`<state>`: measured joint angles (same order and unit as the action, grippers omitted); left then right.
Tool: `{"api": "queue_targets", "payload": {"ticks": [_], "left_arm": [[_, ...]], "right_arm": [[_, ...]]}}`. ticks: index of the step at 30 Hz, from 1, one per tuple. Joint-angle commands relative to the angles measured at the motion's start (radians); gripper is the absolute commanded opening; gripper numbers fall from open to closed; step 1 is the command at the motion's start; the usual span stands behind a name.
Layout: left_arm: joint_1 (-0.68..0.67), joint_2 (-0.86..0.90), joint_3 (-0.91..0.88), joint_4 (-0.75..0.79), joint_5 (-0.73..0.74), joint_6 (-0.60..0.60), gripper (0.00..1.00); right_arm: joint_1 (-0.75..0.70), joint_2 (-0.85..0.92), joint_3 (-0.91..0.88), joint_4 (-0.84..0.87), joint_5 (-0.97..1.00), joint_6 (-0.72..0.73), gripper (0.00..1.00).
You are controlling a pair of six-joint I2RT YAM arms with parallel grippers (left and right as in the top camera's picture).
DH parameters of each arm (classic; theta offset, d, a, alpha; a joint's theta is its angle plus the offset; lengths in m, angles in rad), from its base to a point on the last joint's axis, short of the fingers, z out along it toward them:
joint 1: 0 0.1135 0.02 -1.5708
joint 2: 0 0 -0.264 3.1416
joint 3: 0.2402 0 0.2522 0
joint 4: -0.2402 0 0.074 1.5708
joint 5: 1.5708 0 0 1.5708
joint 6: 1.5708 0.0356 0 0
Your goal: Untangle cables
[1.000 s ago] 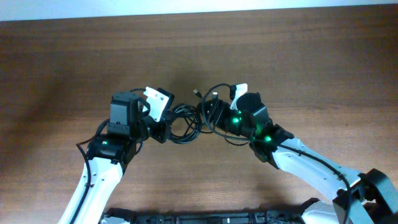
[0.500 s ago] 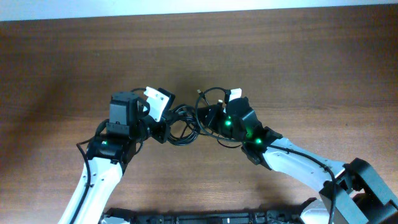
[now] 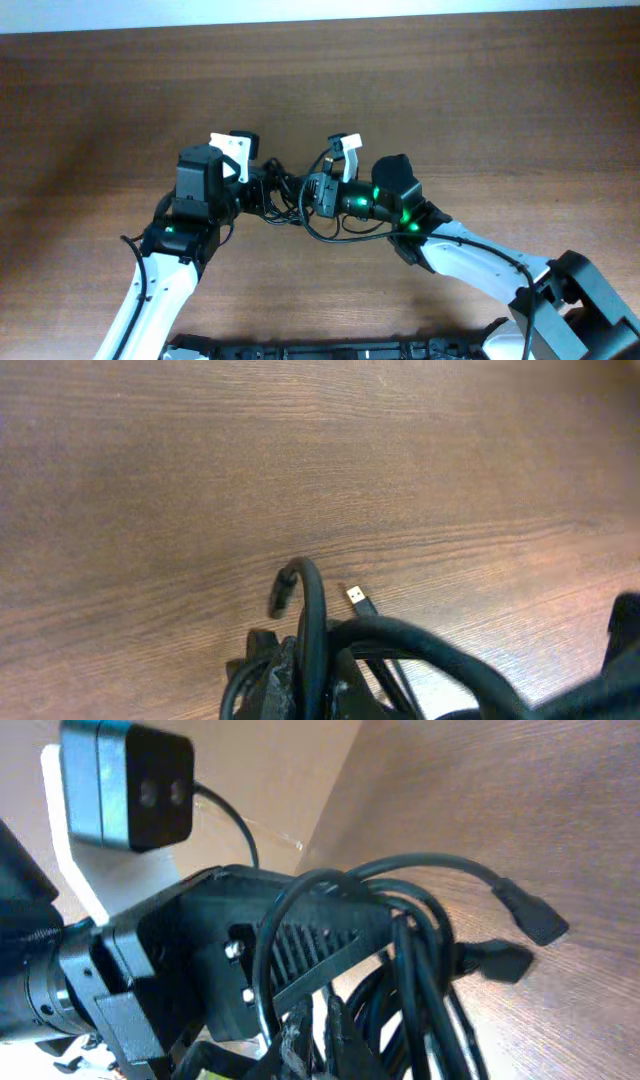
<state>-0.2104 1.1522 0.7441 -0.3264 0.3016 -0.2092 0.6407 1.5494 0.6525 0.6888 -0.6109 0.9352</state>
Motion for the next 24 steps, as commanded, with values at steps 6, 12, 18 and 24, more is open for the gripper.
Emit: {"api": "queue_targets", "payload": {"ticks": [6, 12, 18, 24], "left_arm": [[0.001, -0.001, 0.022, 0.054, 0.045, -0.146, 0.0], [0.004, -0.002, 0.022, 0.076, -0.048, -0.16, 0.0], [0.022, -0.001, 0.022, -0.004, -0.15, -0.236, 0.0], [0.022, 0.03, 0.022, -0.012, -0.15, -0.235, 0.0]], "right_arm": [[0.101, -0.006, 0.011, -0.212, 0.178, -0.019, 0.04], [0.069, 0.011, 0.011, -0.502, 0.399, -0.074, 0.33], [-0.28, -0.031, 0.012, -0.482, -0.25, -0.341, 0.8], [-0.203, -0.053, 0.012, -0.05, -0.461, -0.491, 0.99]]}}
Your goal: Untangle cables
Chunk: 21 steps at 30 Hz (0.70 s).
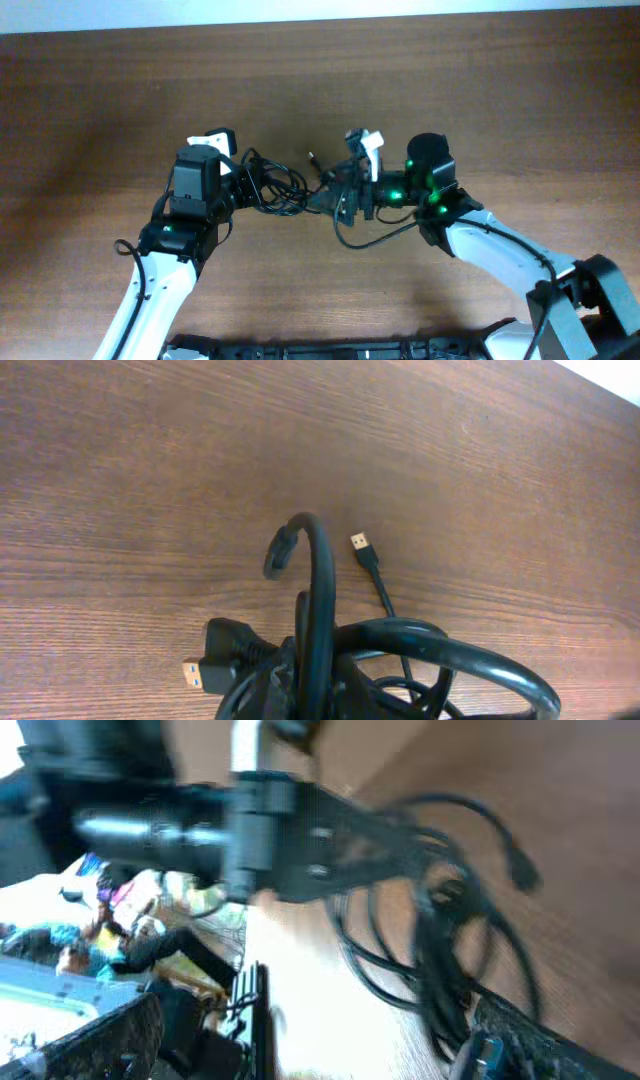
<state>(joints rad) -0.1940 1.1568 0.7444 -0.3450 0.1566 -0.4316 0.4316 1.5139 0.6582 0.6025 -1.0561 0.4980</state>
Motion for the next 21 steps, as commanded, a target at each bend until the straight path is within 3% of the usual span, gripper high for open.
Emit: {"api": "queue_targets", "payload": {"ticks": [1, 2, 4, 7, 9, 13, 16, 17, 18, 21], "left_arm": [[0.005, 0.05, 0.021, 0.007, 0.012, -0.013, 0.0], [0.005, 0.061, 0.021, 0.006, 0.024, -0.013, 0.0], [0.005, 0.061, 0.021, 0.006, 0.058, -0.013, 0.0], [0.005, 0.061, 0.021, 0.01, 0.065, -0.013, 0.0], [0.003, 0.061, 0.021, 0.011, 0.064, -0.013, 0.0], [0.003, 0.061, 0.021, 0.033, 0.072, -0.006, 0.0], [0.003, 0.061, 0.021, 0.082, 0.241, 0.154, 0.0], [0.003, 0.061, 0.021, 0.078, 0.242, 0.158, 0.0], [0.003, 0.061, 0.021, 0.074, 0.299, 0.206, 0.0], [0.003, 0.06, 0.021, 0.008, 0.383, 0.336, 0.0]], "right_arm": [[-0.013, -0.018, 0.006, 0.069, 0.063, -0.134, 0.99], [-0.087, -0.017, 0.011, 0.068, 0.227, -0.18, 0.99], [-0.224, -0.017, 0.014, 0.035, 0.327, -0.179, 0.98], [-0.311, -0.018, 0.015, 0.008, 0.064, -0.142, 0.99], [-0.233, -0.023, 0.015, -0.029, 0.012, -0.142, 0.98], [0.068, -0.085, 0.015, -0.09, 0.051, -0.142, 0.98], [0.259, -0.093, 0.015, -0.065, 0.113, -0.143, 1.0], [0.301, -0.091, 0.015, -0.101, 0.206, -0.161, 0.93], [0.339, -0.085, 0.015, -0.223, 0.512, -0.24, 0.61], [0.341, -0.085, 0.015, -0.355, 0.785, -0.316, 0.53]]}}
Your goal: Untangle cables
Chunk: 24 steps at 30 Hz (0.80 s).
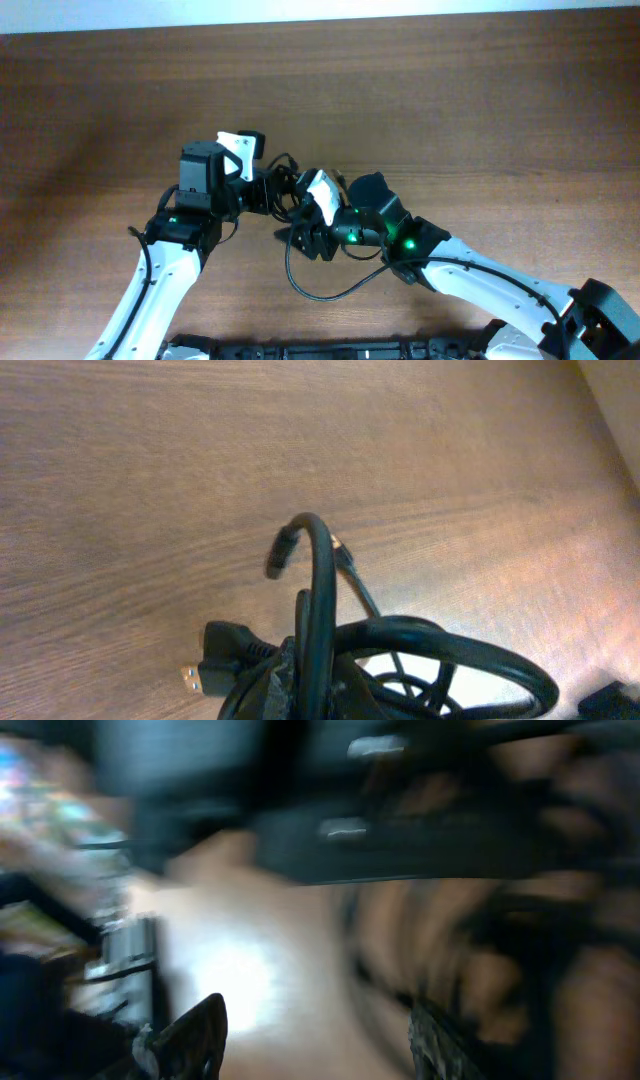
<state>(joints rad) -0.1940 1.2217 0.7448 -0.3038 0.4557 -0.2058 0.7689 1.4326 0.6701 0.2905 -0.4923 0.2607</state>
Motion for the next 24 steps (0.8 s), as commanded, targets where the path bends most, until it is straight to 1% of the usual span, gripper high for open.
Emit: {"api": "queue_targets", "payload": {"ticks": [1, 3, 5, 7, 9, 11, 12, 13, 14, 16, 17, 18, 19, 20, 21, 22, 23, 24], "left_arm": [[0.004, -0.005, 0.021, -0.069, 0.083, 0.161, 0.0], [0.028, -0.005, 0.021, -0.099, 0.084, 0.177, 0.0], [0.056, -0.005, 0.021, -0.103, 0.159, 0.177, 0.0], [0.084, -0.005, 0.021, -0.123, 0.159, 0.178, 0.0], [0.088, -0.005, 0.021, -0.139, 0.159, 0.203, 0.0], [0.088, -0.005, 0.021, -0.139, 0.155, 0.203, 0.0], [0.087, -0.005, 0.021, -0.139, 0.156, 0.203, 0.0], [0.087, -0.005, 0.023, -0.139, 0.19, 0.203, 0.0], [0.087, -0.005, 0.03, -0.142, 0.211, 0.203, 0.0], [0.087, -0.005, 0.051, -0.157, 0.212, 0.203, 0.0], [0.087, -0.005, 0.069, -0.172, 0.24, 0.203, 0.0], [0.087, -0.005, 0.087, -0.173, 0.301, 0.203, 0.0], [0.087, -0.005, 0.096, -0.172, 0.332, 0.199, 0.0], [0.087, -0.005, 0.099, -0.172, 0.366, 0.199, 0.0], [0.087, -0.005, 0.099, -0.173, 0.367, 0.199, 0.0], [0.087, -0.004, 0.099, -0.173, 0.304, 0.199, 0.0], [0.087, -0.004, 0.099, -0.174, 0.186, 0.199, 0.0], [0.087, -0.004, 0.099, -0.174, -0.008, 0.198, 0.0]], "right_arm": [[0.003, -0.004, 0.003, -0.077, 0.225, -0.097, 0.53], [0.003, -0.011, 0.003, -0.085, 0.225, -0.097, 0.53], [0.003, -0.013, 0.003, -0.094, 0.26, -0.13, 0.53], [0.003, -0.026, 0.006, -0.093, 0.257, -0.13, 0.53], [0.003, -0.059, 0.023, -0.092, 0.257, -0.13, 0.54], [0.003, -0.059, 0.037, -0.076, 0.213, -0.13, 0.54], [0.003, -0.055, 0.037, -0.067, 0.224, -0.15, 0.54], [0.002, -0.031, 0.037, -0.105, 0.311, -0.206, 0.54], [0.002, -0.003, 0.037, -0.161, 0.432, -0.21, 0.54], [0.003, 0.031, 0.037, -0.198, 0.436, -0.254, 0.54], [0.003, 0.051, 0.037, -0.206, 0.433, -0.254, 0.54], [0.003, 0.061, 0.037, -0.212, 0.433, -0.253, 0.49], [0.003, 0.061, 0.037, -0.209, 0.433, -0.253, 0.37], [0.003, 0.061, 0.037, -0.205, 0.433, -0.253, 0.19], [0.003, 0.058, 0.041, -0.206, 0.428, -0.2, 0.04], [0.002, 0.046, 0.051, -0.205, 0.377, -0.147, 0.04], [0.002, 0.019, 0.069, -0.206, 0.28, -0.1, 0.04], [0.002, -0.021, 0.085, -0.206, 0.167, -0.041, 0.04]]}}
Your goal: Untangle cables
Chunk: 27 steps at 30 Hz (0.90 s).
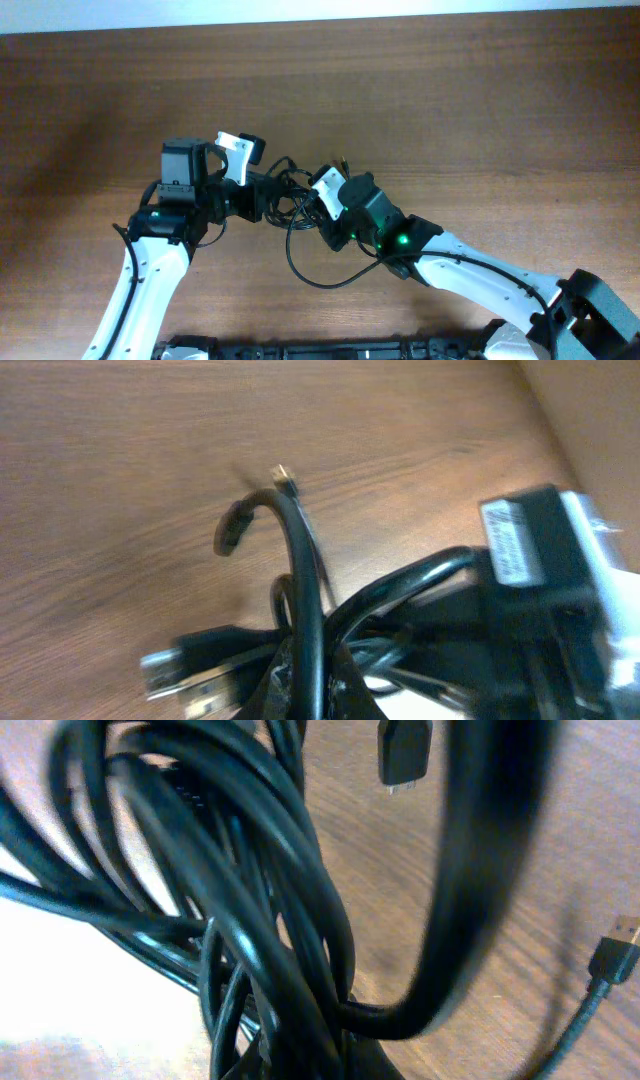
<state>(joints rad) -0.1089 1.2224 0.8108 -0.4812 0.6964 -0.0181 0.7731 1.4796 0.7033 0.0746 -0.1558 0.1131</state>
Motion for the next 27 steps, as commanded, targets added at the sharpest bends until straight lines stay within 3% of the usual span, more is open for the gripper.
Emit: {"api": "queue_targets", "payload": {"ticks": [1, 2, 3, 7, 10, 11, 12, 13, 15, 16, 17, 19, 20, 21, 22, 23, 24, 26, 27], "left_arm": [[0.002, -0.005, 0.033, 0.005, -0.444, 0.003, 0.0], [0.002, -0.005, 0.033, 0.004, -0.616, 0.003, 0.0], [0.002, -0.005, 0.033, 0.005, -0.679, -0.003, 0.0], [0.002, -0.003, 0.032, -0.004, -0.618, -0.153, 0.0], [0.002, -0.003, 0.031, -0.028, -0.535, -0.153, 0.0], [0.002, -0.003, 0.031, -0.053, -0.535, -0.153, 0.0], [0.002, -0.003, 0.031, -0.061, -0.536, -0.171, 0.0], [0.002, -0.003, 0.031, -0.052, -0.535, -0.267, 0.0], [0.002, -0.003, 0.031, -0.023, -0.535, -0.375, 0.0], [0.002, -0.003, 0.031, 0.002, -0.535, -0.422, 0.0], [0.002, -0.003, 0.031, 0.008, -0.536, -0.466, 0.0], [0.002, -0.003, 0.032, 0.095, -0.514, -0.589, 0.05], [0.002, -0.005, 0.032, 0.176, -0.322, -0.588, 0.01], [0.002, -0.005, 0.032, 0.224, -0.267, -0.586, 0.11], [0.002, -0.003, 0.032, 0.234, -0.414, -0.576, 0.26], [0.002, -0.002, 0.032, 0.235, -0.528, -0.576, 0.7], [0.002, -0.002, 0.032, 0.23, -0.526, -0.576, 0.95], [0.0, 0.0, 0.032, 0.147, -0.526, -0.576, 0.99], [0.0, 0.006, 0.032, 0.094, -0.524, -0.577, 0.94]], "right_arm": [[-0.007, -0.108, 0.053, 0.005, -0.219, 0.142, 0.04], [-0.034, -0.148, 0.053, -0.001, -0.264, 0.195, 0.04], [-0.069, -0.177, 0.053, 0.0, -0.304, 0.228, 0.04], [-0.216, -0.201, 0.053, 0.02, -0.46, 0.297, 0.04], [-0.254, -0.194, 0.053, 0.068, -0.253, 0.392, 0.04], [-0.269, -0.191, 0.053, 0.049, -0.093, 0.499, 0.11], [-0.272, -0.183, 0.053, 0.023, 0.001, 0.585, 0.11], [-0.271, -0.169, 0.053, 0.001, 0.029, 0.61, 0.15], [-0.269, -0.154, 0.053, -0.076, 0.03, 0.61, 0.35], [-0.27, -0.148, 0.053, -0.179, 0.017, 0.61, 0.55], [-0.269, -0.148, 0.053, -0.221, -0.025, 0.609, 0.64], [-0.269, -0.148, 0.053, -0.227, -0.19, 0.564, 0.75], [-0.269, -0.148, 0.053, -0.224, -0.303, 0.565, 0.75], [-0.269, -0.148, 0.053, -0.216, -0.401, 0.565, 0.75], [-0.269, -0.148, 0.053, -0.213, -0.422, 0.564, 0.75], [-0.269, -0.148, 0.053, -0.212, -0.401, 0.564, 0.75], [-0.269, -0.148, 0.053, -0.209, -0.381, 0.564, 0.75], [-0.269, -0.148, 0.053, -0.206, -0.343, 0.564, 0.75], [-0.27, -0.148, 0.053, -0.206, -0.336, 0.565, 0.76]]}}
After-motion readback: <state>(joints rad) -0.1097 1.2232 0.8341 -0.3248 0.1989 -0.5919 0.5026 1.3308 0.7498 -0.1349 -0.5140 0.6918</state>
